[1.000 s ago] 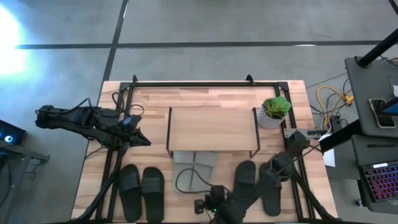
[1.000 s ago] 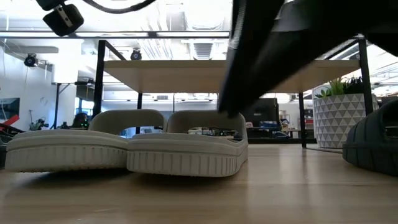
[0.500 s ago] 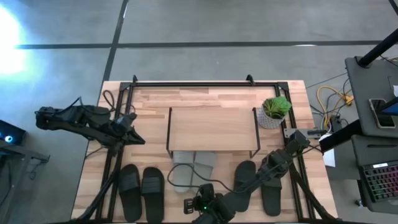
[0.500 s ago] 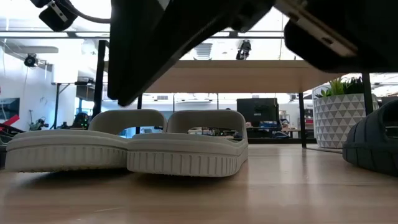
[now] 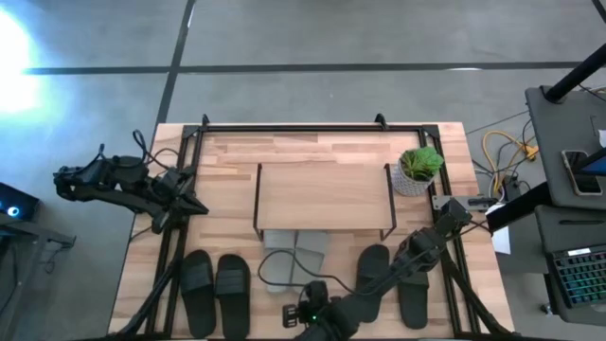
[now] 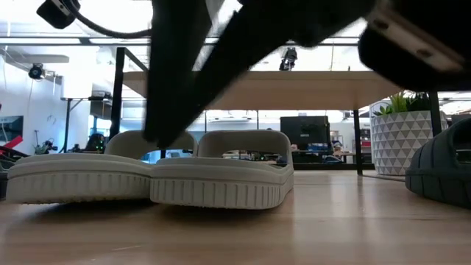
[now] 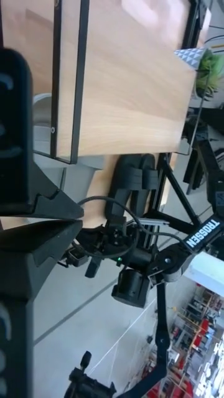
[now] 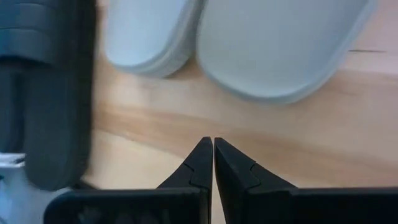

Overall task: Pick and place slides into the shelf
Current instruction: Move the gray slides under the shelf

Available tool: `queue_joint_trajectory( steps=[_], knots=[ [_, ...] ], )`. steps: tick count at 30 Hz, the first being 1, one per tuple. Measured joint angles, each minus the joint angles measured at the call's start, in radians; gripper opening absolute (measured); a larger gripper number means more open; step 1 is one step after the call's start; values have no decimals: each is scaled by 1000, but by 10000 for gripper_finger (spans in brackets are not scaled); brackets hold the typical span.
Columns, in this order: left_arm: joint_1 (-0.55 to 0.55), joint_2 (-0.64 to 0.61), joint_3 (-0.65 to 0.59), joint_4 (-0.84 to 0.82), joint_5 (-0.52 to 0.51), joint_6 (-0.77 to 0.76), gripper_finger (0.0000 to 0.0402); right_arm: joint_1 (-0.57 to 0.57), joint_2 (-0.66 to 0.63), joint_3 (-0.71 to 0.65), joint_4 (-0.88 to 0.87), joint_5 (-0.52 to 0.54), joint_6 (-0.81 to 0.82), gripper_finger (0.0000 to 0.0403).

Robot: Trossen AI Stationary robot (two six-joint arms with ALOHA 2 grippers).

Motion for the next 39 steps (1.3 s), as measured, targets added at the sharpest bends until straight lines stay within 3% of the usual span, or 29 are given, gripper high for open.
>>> queue_joint_trajectory(
  steps=[8,18,27,35,39],
  knots=[
    [0,3,-1,0,0,7,0,-32,1,-51,-21,-10,4,9],
    [0,5,-2,0,0,6,0,-82,-1,-59,-196,-53,-22,9],
    [-1,16,-2,1,-5,6,0,-76,-22,-30,62,-53,-207,9],
    [-1,33,-2,1,-20,6,0,-73,-10,-34,133,-42,-217,9],
    [-1,34,-2,1,-20,7,0,-82,16,-34,247,-27,-272,9]
  ],
)
